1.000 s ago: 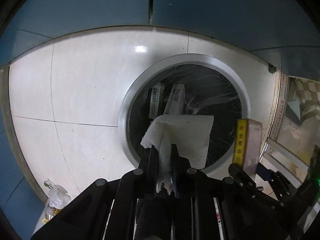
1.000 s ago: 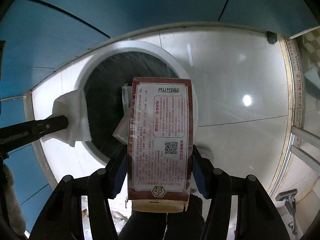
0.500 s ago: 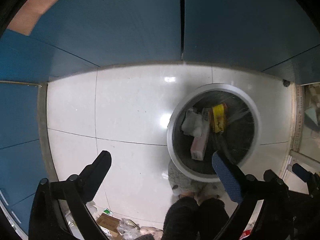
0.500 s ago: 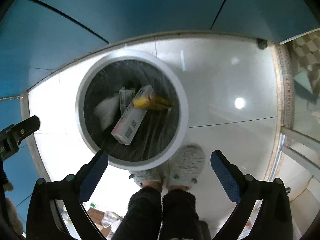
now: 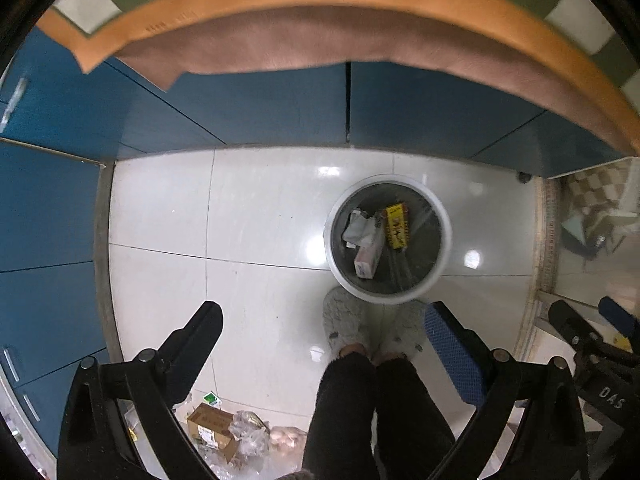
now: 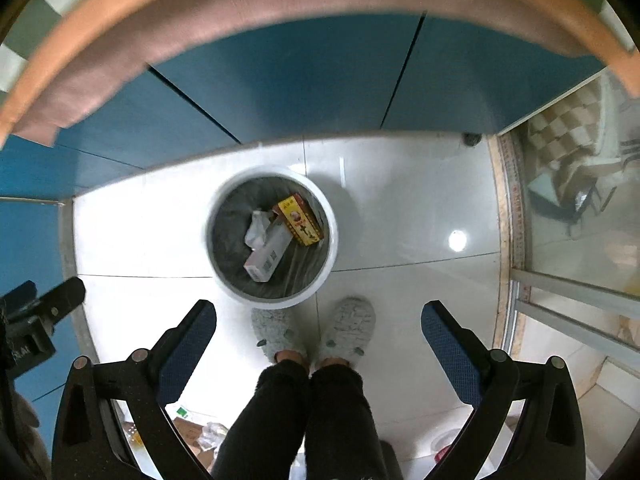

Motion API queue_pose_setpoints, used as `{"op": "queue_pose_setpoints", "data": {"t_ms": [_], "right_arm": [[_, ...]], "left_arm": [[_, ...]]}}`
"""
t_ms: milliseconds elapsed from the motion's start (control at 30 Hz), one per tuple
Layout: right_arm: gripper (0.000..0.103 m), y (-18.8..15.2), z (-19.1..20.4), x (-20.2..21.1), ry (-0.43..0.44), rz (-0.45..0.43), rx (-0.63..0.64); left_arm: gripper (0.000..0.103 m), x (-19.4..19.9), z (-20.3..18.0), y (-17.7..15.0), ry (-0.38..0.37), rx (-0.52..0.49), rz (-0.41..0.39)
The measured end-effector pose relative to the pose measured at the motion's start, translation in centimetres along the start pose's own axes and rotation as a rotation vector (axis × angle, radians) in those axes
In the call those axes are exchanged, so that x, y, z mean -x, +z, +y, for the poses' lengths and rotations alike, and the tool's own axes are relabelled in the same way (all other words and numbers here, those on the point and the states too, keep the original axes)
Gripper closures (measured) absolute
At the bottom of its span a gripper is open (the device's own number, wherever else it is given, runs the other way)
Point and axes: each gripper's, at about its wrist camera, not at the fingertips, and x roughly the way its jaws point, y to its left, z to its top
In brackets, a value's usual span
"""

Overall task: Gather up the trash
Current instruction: 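Raise both tools back up toward the counter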

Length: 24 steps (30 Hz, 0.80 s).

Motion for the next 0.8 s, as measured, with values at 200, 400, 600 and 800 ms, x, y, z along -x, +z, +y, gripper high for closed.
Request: {"op": "queue_pose_setpoints", "data": {"t_ms": [200, 400, 600, 800], "right_arm": [[0.0, -1.6, 0.6, 9.5, 0.012, -0.044, 0.023], [0.0, -3.8, 1.3, 17.7, 0.028, -0.056, 0.035], [0.0, -4.7, 1.9, 24.9, 0.042, -0.102, 0.038], [0.0, -2.8, 2.2, 30.2, 0.092, -0.196, -0.009]], "left_arm": [[0.0, 7.2, 1.1, -1.8, -0.022, -0.002, -0.037], [0.0, 13.3, 1.9, -3.1, -0.044, -0.008, -0.067], [0.0, 19.3, 3.2, -3.1, -0.044, -0.004, -0.158], [0.0, 25.1, 3.9, -0.5, 0.008, 0.015, -0.323]]}}
